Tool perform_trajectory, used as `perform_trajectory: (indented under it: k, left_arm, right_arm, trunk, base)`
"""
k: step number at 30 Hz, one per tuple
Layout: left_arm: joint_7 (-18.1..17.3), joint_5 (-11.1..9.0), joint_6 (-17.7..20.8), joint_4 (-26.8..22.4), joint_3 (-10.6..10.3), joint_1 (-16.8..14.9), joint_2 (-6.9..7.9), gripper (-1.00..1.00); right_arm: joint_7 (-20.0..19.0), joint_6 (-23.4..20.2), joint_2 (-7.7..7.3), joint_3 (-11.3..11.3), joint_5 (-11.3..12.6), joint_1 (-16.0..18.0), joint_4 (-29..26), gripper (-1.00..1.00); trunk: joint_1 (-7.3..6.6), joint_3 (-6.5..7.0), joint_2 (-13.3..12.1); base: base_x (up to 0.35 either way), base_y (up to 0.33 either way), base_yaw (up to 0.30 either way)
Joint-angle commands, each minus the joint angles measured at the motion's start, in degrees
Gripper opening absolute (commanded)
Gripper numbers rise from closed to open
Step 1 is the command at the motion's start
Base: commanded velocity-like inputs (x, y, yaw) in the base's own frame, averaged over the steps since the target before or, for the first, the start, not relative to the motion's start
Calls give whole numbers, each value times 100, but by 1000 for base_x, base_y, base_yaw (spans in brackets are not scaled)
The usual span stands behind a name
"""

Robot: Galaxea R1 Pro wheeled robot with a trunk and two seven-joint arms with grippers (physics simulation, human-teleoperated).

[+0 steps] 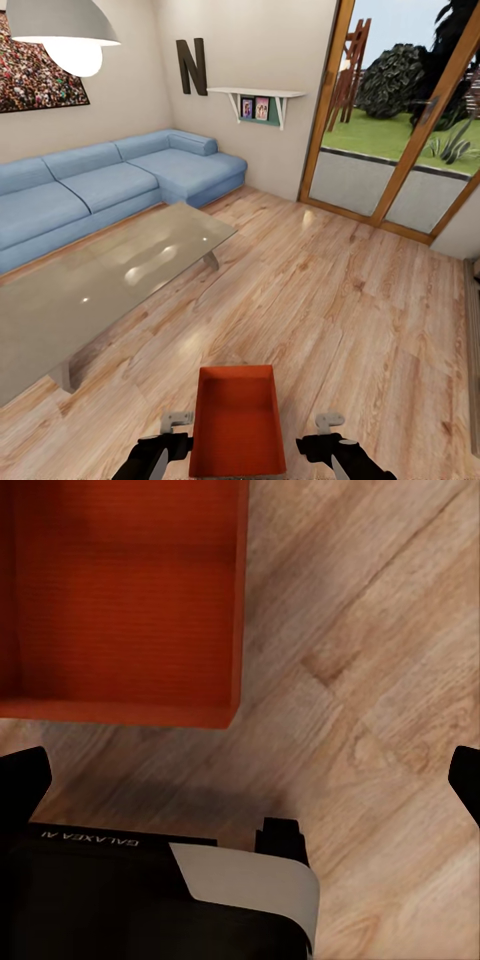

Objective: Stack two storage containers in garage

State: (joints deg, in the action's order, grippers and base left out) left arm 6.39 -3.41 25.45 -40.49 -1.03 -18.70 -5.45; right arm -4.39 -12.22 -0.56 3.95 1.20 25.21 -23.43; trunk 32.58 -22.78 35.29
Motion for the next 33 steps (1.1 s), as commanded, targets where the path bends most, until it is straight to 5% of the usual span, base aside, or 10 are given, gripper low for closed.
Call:
perform_trajectory:
  k: [1, 15, 33]
  left_arm:
    - [38, -37, 30, -11, -11, -2, 0, 100]
    - [38, -41, 30, -12, -19, 0, -1, 100]
    - [81, -37, 30, -4, -20, 1, -8, 100]
  right_arm:
    - [-1, -35, -6, 34, 12, 1, -13, 100]
    - [-1, -35, -6, 31, 12, 1, -13, 100]
    - [-1, -35, -6, 27, 12, 1, -13, 100]
  trunk:
    - [1, -17, 7]
    - [1, -146, 7]
    - [397, -606, 729]
  base:
    - [0, 0, 0]
    - [0, 0, 0]
    - [0, 0, 0]
